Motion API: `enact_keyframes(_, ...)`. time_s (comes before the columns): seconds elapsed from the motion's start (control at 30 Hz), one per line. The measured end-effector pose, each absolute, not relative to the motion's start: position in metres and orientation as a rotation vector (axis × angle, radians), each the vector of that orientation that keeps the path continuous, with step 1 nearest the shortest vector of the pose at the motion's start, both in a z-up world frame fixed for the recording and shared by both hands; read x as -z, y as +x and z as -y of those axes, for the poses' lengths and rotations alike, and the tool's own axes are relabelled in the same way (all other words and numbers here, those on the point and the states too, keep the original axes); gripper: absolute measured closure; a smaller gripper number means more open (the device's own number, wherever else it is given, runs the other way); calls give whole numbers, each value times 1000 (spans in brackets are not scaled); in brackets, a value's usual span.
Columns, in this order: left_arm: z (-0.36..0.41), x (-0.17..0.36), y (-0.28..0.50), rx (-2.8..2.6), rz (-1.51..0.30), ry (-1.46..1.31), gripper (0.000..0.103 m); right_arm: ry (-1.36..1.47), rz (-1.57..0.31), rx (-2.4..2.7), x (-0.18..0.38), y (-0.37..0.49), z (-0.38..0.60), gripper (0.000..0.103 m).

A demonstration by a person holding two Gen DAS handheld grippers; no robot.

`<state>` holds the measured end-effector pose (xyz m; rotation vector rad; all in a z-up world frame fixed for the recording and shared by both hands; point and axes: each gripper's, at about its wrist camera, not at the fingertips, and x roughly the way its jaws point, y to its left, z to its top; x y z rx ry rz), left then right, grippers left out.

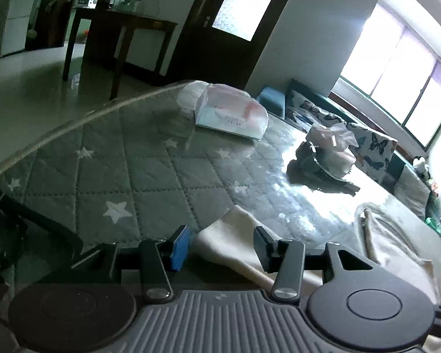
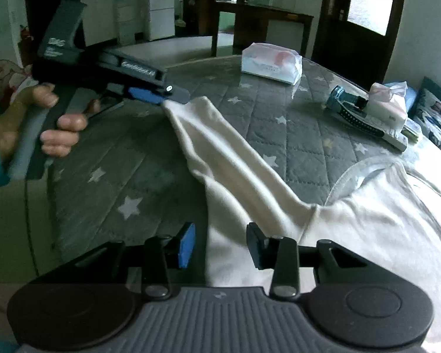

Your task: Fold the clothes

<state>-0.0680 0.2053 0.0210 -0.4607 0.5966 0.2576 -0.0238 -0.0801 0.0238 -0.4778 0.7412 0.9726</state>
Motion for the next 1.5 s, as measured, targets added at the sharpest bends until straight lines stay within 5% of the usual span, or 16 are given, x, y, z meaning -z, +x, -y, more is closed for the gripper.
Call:
enact_keyframes(0.13,-202,-17,-61,-277,-610,-413,62,-450,-749,-957,-15,-15,70,75)
enact_keyframes(0.2,-202,-16,-56,-288,-617,-397,86,-454,-738,-952,-14,-14,67,85)
enact_keyframes(0.3,-206,-17,-47,-311,-606,-396,97,-462,-744,-956,-15,-15,65,98)
enact_keyframes(0.9,-155,-99,-33,-142,-409,-306,98,-407,-837,-1011,-20,-29,91,91)
enact_keyframes(1.23,-44,-151,-47,219,-311,-198,98,-292,-764,-831,-62,-25,178,87)
enact_keyframes(1.5,62,-135,-36,516,-394,-118,95,-139,-767,-582,-68,-5,271,87)
